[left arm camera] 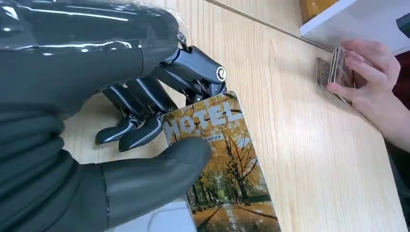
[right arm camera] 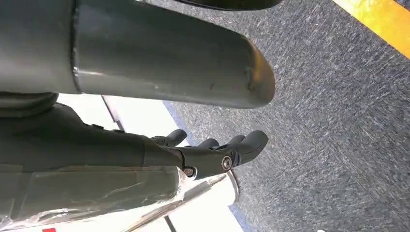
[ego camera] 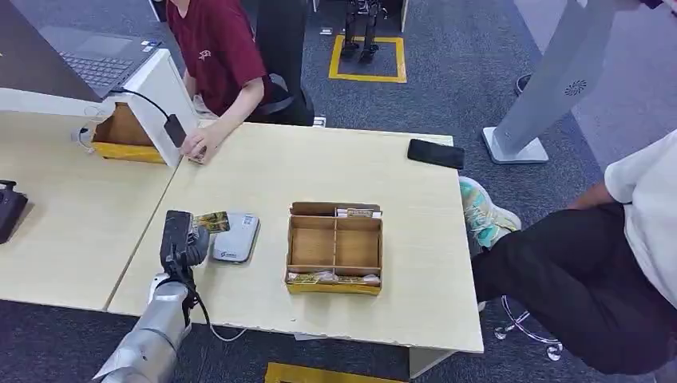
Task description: Pass the card to the sensor for recognition and then transmit it.
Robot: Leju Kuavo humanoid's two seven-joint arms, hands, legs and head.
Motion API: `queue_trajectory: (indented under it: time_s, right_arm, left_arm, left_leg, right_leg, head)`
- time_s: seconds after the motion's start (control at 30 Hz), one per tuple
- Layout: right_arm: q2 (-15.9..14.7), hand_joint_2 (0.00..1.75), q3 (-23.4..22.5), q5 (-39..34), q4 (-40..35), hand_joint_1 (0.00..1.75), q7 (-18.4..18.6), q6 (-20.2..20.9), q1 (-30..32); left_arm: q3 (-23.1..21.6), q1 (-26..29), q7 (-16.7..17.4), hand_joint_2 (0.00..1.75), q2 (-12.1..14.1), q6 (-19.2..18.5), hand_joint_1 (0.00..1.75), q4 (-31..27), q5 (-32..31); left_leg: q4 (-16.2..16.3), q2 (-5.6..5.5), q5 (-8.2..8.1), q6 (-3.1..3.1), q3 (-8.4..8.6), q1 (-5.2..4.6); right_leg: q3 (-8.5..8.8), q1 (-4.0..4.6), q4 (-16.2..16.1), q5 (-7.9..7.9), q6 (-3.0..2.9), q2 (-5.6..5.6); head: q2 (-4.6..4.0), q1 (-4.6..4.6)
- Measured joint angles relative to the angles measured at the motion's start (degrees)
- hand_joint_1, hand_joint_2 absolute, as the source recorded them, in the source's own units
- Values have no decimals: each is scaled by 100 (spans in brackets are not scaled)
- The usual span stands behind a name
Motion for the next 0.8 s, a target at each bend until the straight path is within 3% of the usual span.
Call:
queue_trajectory:
  time_s: [0.13,0.4,0.8]
  right_arm:
    - [0,0,-7,0,0,0,0,0,0]
    - [0,0,-7,2,0,0,0,0,-1]
    - [0,0,-7,2,-2,0,24,2,-1]
  left_arm:
    - [2,62,0,175,57,-157,175,-87,-55]
    - [0,76,149,175,96,-26,175,-125,-531]
    - [-22,76,203,175,140,-199,175,-92,-760]
  left_leg:
    - [0,-1,0,0,0,0]
    - [0,-2,0,0,1,0]
    - [0,-2,4,-6,2,0]
  right_leg:
    - [-1,0,0,0,0,0]
    - [0,0,0,0,0,-1]
    - [0,0,2,0,-1,-1]
  head:
    - [0,-2]
    - [0,0]
    - [0,0]
